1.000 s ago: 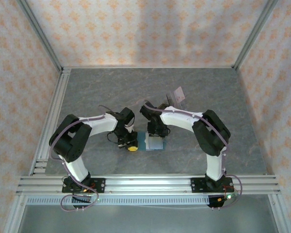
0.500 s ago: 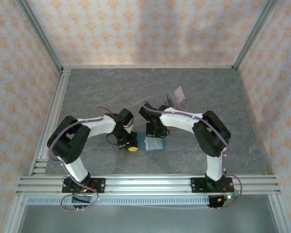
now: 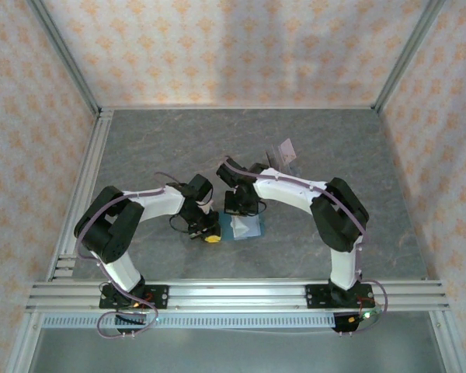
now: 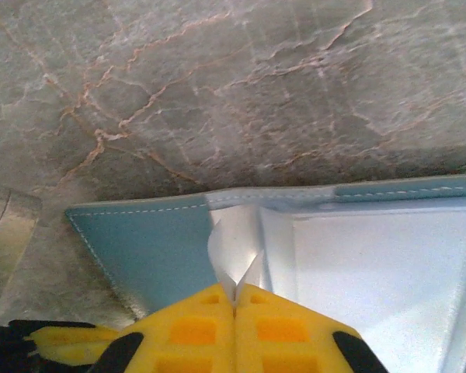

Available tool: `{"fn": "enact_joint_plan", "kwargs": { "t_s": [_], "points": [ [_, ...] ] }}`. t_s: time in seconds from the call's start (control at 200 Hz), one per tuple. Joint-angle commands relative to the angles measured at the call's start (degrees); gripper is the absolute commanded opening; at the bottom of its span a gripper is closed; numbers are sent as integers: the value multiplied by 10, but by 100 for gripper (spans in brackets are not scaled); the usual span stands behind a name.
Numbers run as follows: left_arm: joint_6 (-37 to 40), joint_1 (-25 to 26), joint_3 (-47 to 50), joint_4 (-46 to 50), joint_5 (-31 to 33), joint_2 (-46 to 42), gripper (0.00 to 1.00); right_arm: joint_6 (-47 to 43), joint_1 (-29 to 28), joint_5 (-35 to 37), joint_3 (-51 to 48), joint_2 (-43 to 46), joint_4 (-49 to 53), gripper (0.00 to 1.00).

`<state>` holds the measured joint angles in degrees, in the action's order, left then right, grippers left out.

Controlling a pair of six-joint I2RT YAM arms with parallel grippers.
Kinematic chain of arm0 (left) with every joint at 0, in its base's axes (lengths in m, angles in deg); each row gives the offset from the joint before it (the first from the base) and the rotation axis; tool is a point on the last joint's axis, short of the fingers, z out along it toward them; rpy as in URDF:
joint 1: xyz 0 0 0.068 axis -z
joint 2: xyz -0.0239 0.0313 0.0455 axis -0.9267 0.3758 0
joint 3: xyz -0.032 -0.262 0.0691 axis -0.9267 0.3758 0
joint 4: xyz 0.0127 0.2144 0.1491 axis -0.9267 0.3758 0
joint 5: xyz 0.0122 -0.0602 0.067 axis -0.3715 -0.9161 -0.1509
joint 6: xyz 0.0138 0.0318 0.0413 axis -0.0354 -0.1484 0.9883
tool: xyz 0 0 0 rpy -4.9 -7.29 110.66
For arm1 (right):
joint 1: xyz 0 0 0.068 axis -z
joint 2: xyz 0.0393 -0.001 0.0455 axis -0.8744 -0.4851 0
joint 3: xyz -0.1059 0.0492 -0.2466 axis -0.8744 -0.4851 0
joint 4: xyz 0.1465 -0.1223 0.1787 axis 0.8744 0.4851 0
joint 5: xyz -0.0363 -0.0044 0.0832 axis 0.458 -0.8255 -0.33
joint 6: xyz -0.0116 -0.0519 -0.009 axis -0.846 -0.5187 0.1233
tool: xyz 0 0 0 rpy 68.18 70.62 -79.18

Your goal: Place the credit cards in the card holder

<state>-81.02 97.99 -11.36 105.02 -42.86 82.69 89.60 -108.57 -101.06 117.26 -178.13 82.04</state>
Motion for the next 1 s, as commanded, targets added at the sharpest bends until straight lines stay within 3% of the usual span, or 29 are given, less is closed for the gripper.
{"fn": "enact_joint_plan", "kwargs": {
  "t_s": [0.0, 0.19, 0.495, 0.651, 0.996],
  "points": [
    [-11, 24, 25, -17, 31, 14, 7, 28, -7, -36, 7, -15, -20, 13],
    [-17, 27, 26, -20, 33, 13, 7, 50, -7, -59, -14, -7, -64, 32],
    [-23, 28, 25, -18, 30, -3, 7, 88, -11, -96, -64, 8, -133, 48],
    [-12, 27, 11, 1, 37, -9, 8, 111, -18, -115, -83, 18, -167, 53],
    [-9, 27, 5, 4, 38, 1, 8, 122, -41, -89, -108, 33, -134, 57]
  ]
}}
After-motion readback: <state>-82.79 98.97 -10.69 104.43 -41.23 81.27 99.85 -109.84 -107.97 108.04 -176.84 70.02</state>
